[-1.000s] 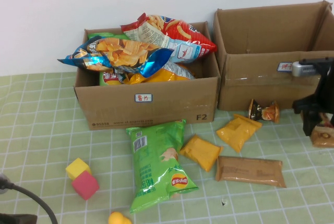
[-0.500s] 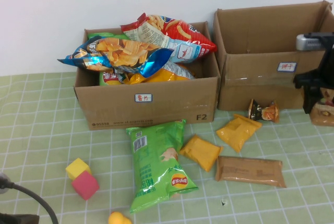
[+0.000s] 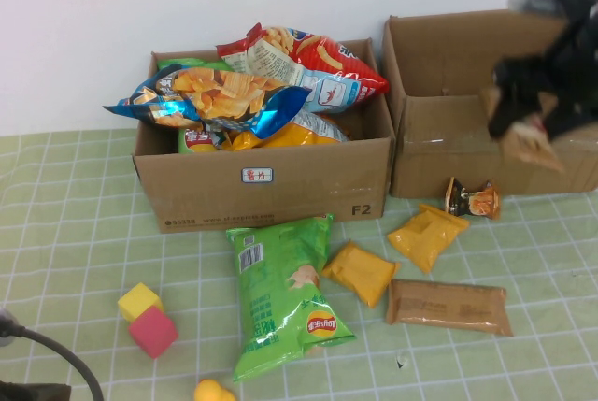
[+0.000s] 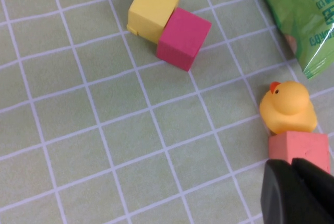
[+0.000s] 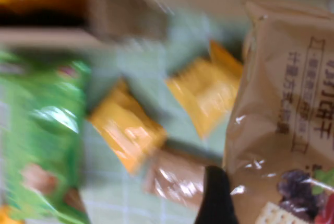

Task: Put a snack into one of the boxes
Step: Place the biscuit in the biscuit box

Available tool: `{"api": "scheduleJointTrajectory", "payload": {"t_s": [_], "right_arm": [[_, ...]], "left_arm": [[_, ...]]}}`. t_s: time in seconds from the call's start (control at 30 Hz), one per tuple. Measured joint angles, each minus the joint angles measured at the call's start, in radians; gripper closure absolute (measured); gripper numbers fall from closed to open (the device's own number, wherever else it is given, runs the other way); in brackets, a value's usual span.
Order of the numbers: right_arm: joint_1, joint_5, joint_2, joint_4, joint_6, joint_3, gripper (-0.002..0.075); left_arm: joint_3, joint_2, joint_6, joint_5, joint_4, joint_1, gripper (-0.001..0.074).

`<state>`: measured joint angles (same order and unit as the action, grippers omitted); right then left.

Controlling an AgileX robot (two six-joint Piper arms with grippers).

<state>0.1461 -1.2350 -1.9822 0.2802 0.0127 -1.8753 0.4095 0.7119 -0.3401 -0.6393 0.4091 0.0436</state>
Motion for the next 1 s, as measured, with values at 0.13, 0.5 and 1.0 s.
{"api": "scheduleJointTrajectory", "payload": {"t_s": [0.13, 0.5, 1.0], "right_arm": [[0.008, 0.041, 0.002, 0.018, -0.019, -0.119, 0.0262], [0.008, 0.571, -0.102, 0.044, -0.110, -0.169, 0.0263], [0.009, 0.511, -0.194, -0.143, -0.154, -0.169, 0.0183]], "left_arm": [[0.000, 0.000, 0.000, 0.000, 0.018, 0.000, 0.0737], [0.000, 0.000, 0.000, 0.000, 0.032, 0.000, 0.0737], [0.000, 0.000, -0.035, 0.010, 0.032, 0.000, 0.0738]]}}
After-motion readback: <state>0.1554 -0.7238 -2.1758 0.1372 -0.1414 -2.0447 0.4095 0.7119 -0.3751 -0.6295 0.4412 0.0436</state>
